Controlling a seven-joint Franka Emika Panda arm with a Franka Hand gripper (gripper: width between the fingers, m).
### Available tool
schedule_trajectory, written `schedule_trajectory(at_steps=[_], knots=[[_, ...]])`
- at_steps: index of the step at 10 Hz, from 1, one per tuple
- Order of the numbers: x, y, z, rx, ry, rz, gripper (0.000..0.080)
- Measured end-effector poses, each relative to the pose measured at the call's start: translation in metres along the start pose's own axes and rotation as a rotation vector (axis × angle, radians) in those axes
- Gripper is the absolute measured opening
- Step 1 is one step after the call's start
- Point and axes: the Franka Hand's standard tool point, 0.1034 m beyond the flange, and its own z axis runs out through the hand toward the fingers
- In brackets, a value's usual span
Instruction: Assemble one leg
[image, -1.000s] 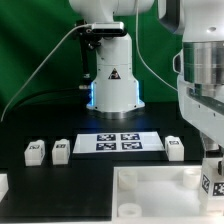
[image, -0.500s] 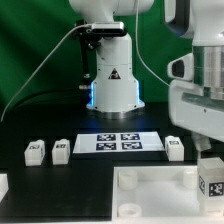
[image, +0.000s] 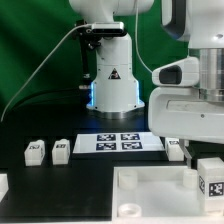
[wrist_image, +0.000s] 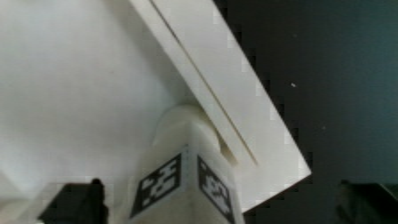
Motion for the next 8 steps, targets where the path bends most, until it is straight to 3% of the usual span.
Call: schedule_trajectory(at_steps=[4,5,6,7,8], knots=[[0.016,0.015,-0.003,-0.023,0.04,-0.606,0.0648],[0.015,0.014,-0.002,-0.022,0.039,-0.562,0.0517],[0.014,0.013,-0.002,-0.019,0.039,-0.503,0.0517],[0.014,0.013,-0.002,-0.015,0.039,-0.4,0.0365],[0.014,0.012,-0.002,-0.009,0.039,-0.29,0.0297]])
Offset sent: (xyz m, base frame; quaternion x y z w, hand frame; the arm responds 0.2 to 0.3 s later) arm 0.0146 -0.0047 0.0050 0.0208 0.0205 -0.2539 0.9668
